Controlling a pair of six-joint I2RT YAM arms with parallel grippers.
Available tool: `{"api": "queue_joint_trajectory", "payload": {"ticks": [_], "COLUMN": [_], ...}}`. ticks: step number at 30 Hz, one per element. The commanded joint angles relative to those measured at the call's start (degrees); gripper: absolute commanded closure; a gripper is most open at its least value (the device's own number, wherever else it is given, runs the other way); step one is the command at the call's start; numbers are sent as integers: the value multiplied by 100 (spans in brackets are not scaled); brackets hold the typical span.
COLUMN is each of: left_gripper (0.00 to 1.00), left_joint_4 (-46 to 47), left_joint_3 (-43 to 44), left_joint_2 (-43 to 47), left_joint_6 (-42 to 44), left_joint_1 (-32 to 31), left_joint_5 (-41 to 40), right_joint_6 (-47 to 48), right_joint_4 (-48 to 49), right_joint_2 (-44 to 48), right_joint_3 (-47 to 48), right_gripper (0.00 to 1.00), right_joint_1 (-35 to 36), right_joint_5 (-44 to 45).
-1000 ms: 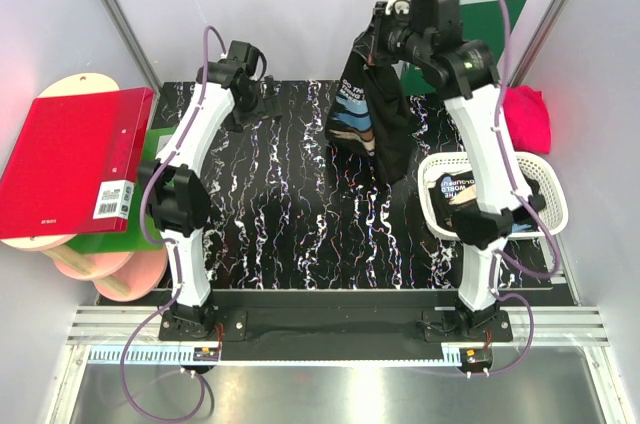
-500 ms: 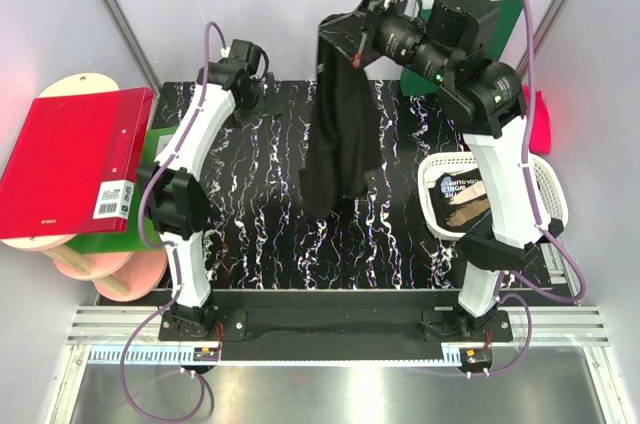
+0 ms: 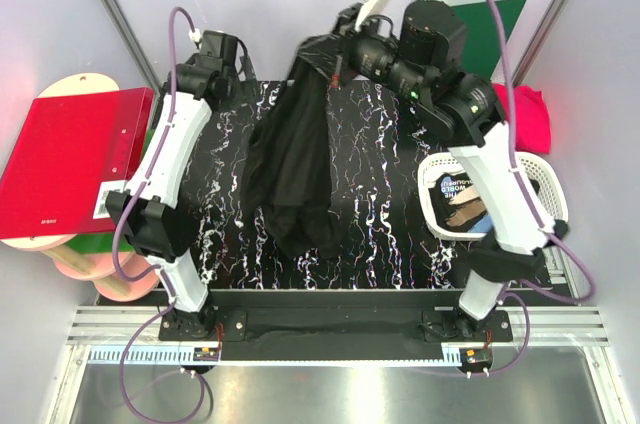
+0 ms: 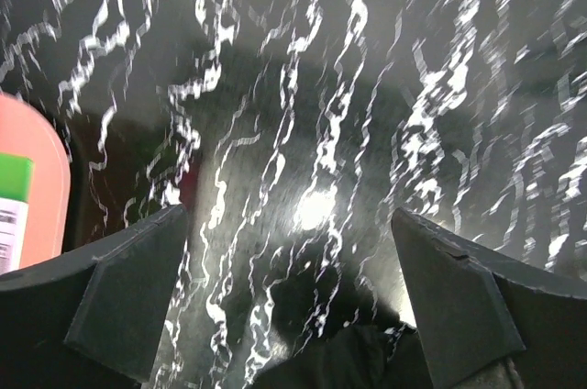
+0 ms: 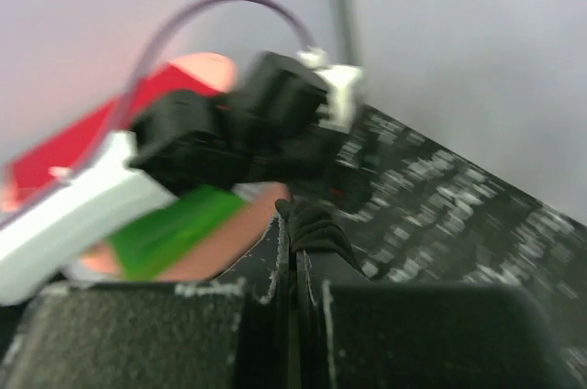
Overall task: Fold and stack the t-shirts
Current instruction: Flatten out the tshirt
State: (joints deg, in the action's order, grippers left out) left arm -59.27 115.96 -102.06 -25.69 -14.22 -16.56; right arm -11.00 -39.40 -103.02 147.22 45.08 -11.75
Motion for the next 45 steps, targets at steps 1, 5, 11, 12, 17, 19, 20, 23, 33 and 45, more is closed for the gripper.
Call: {"api": "queue_joint_trajectory", "payload": {"ticks": [1,5,11,12,17,19,20,23,33,45], "left_gripper": [1,1,1,1,1,1,1,1,1,1], "left_joint_4": [117,108,117,108,126,99,91,82,372,662], "left_joint_3": [-381,-329,-153,-135,-82,-126,-274,-635,-399,216], "left_joint_2": [-24,-103,-323,-384,-516,-622,-648,-832,-2010,-2933], "left_joint_6": [-155,-94,-50,-41,230,345,459,547,495,407], "left_joint_1": [-20,-55,-90,-125,-353,-537,-616,-977,-1839,-1839], "left_joint_5": [47,56,302,450,1179,1864,2102,2937,3747,3272], "right_joint_6": [557,116,2,54,169,73,3,-95,-218,-297], "right_joint_4": [336,721,1206,1206,1032,655,609,600,521,363], "right_joint_2": [1046,1871,1620,1497,557,284,265,335,748,1056], "right_joint_3": [-1324,-3544,-4667,-4702,-4467,-4176,-4018,-3920,-4324,-4676], "right_gripper": [100,100,100,100,77,10,0,0,0,0], "right_joint_1": [-794,-1992,-3056,-3084,-3163,-3155,-3163,-3172,-3163,-3163], "right_joint_5": [2026,2368,3028,3169,3478,3460,3416,3109,2520,2265]}}
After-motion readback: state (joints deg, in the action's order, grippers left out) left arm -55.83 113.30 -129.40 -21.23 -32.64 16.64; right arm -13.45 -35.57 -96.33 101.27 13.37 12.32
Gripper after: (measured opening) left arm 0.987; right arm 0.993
